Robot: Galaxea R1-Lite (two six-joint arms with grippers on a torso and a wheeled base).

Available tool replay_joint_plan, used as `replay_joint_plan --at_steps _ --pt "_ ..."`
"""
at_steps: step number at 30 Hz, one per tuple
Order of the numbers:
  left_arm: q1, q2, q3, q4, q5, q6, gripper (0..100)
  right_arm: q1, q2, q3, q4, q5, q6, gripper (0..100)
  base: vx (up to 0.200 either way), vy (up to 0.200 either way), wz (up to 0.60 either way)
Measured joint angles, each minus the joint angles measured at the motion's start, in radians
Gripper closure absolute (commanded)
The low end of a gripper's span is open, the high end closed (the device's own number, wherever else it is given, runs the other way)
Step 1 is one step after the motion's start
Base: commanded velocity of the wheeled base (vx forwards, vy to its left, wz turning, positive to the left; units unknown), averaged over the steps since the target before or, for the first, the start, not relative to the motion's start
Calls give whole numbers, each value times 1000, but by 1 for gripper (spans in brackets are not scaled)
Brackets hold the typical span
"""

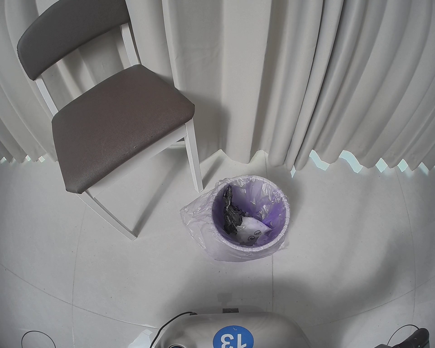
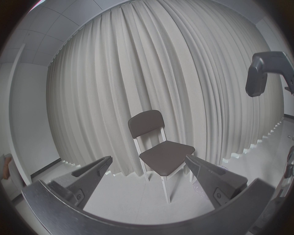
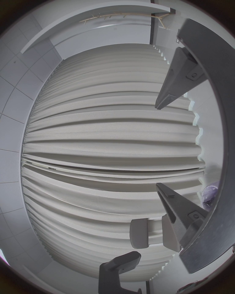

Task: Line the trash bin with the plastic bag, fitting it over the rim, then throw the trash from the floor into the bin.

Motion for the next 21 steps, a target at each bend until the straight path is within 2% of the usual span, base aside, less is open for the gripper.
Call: replay_joint_plan --at_steps 7,12,17,21 --pt "0 0 -17 -83 -3 -34 0 0 0 -23 -90 10 -8 0 0 0 0" --pt "-1 0 -26 -137 -53 -34 0 0 1 -14 -193 21 -13 0 0 0 0" --pt "0 0 -11 -232 -109 -38 0 0 1 34 -389 23 -8 0 0 0 0" --pt "0 0 66 -389 -129 -41 0 0 1 137 -553 24 -9 0 0 0 0"
